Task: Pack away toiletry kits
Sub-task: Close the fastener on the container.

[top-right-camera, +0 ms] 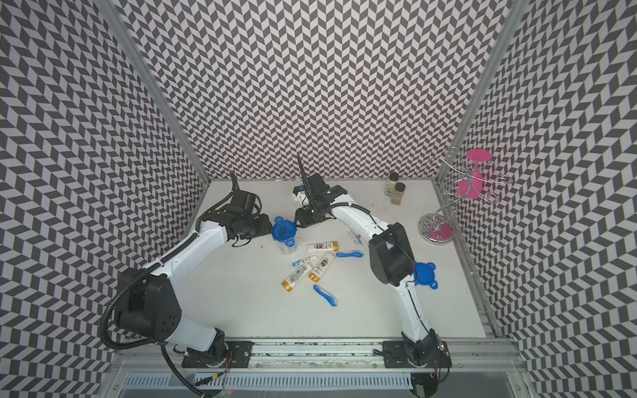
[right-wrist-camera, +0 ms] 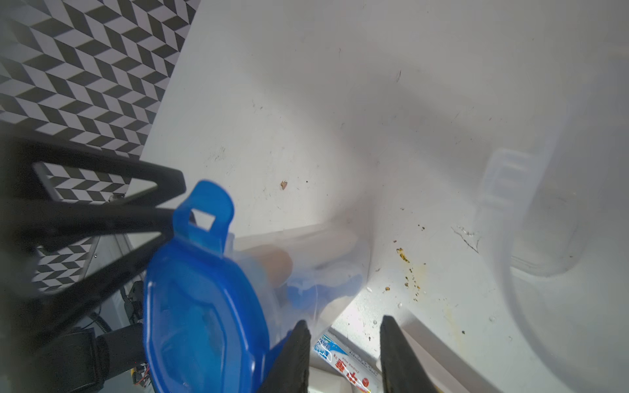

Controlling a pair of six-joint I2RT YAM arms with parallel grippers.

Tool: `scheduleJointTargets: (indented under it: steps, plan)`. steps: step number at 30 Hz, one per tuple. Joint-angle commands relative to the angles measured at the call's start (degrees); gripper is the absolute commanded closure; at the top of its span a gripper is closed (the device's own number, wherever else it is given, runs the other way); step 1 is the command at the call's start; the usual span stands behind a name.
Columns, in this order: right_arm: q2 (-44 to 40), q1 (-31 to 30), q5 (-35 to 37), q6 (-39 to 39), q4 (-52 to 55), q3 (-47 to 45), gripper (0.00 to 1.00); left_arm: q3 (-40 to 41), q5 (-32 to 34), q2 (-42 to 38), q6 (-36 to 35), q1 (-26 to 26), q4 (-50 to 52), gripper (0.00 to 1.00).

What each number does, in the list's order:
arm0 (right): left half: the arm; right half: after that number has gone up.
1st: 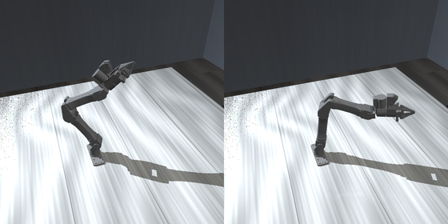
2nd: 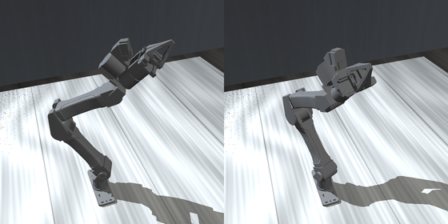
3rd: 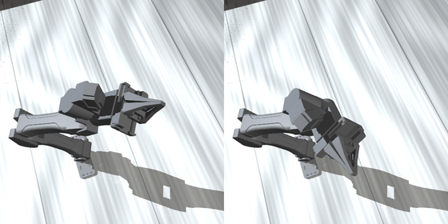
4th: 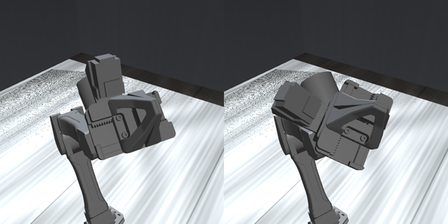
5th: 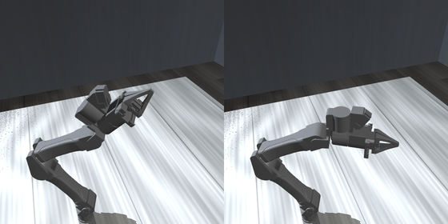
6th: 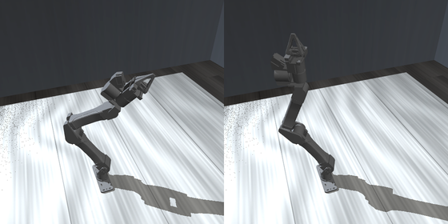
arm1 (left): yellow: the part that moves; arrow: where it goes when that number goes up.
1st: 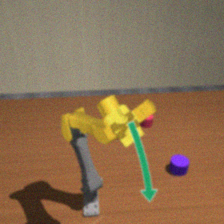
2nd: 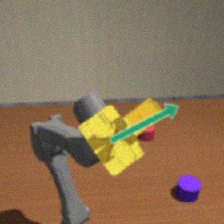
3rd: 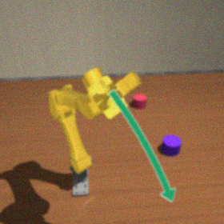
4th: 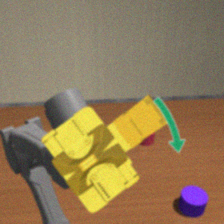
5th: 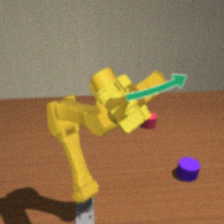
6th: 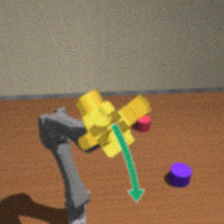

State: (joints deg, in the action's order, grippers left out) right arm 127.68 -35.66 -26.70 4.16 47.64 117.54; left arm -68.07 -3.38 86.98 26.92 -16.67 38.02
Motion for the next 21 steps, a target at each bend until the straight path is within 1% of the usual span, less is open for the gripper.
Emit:
scheduleJointTargets:
  steps: [1, 3, 6, 10, 11, 13, 15, 17, 19, 21]
  plan:
    - [1.6, 0.2, -1.7, 0.3, -2.7, 3.1, 0.65, 0.8, -0.5, -2.0, 1.5, -0.6, 1.3, 0.50]
    - [1.3, 0.9, -1.0, 0.9, -3.6, 3.3, 0.65, 0.8, 0.0, -2.7, 1.3, 0.7, 2.3, 0.50]
    - [-0.9, 1.9, 0.4, 0.7, -4.5, 2.7, 0.63, 0.4, -1.3, -3.9, -0.4, 4.8, 3.0, 0.50]
    - [-4.0, 2.2, 3.0, -0.9, -3.9, 2.0, 0.61, -2.3, -2.3, -4.0, -3.0, 8.1, 4.3, 0.50]
    - [-4.8, 2.2, 3.1, -1.4, -3.1, 1.9, 0.61, -3.6, -2.5, -3.7, -3.6, 8.2, 4.6, 0.50]
    - [-6.7, 2.1, 2.6, -2.4, -1.1, 0.7, 0.60, -5.1, -5.1, -3.4, -4.1, 8.0, 3.6, 0.50]
    - [-10.4, 1.8, 1.1, -3.2, -1.7, -4.8, 0.60, -5.7, -9.9, -3.3, -6.6, 7.2, 0.8, 0.50]
    - [-14.2, 1.5, -2.2, -3.0, -4.6, -11.9, 0.60, -6.4, -12.1, -3.0, -7.6, 5.6, -1.4, 0.48]
    - [-17.3, 1.1, -6.3, -2.1, -7.4, -18.2, 0.58, -8.4, -12.5, -1.7, -9.7, 3.5, -2.1, 0.46]
    - [-19.1, 0.1, -8.2, -1.9, -9.5, -22.5, 0.57, -10.8, -11.5, 0.5, -11.6, 1.8, -1.9, 0.45]
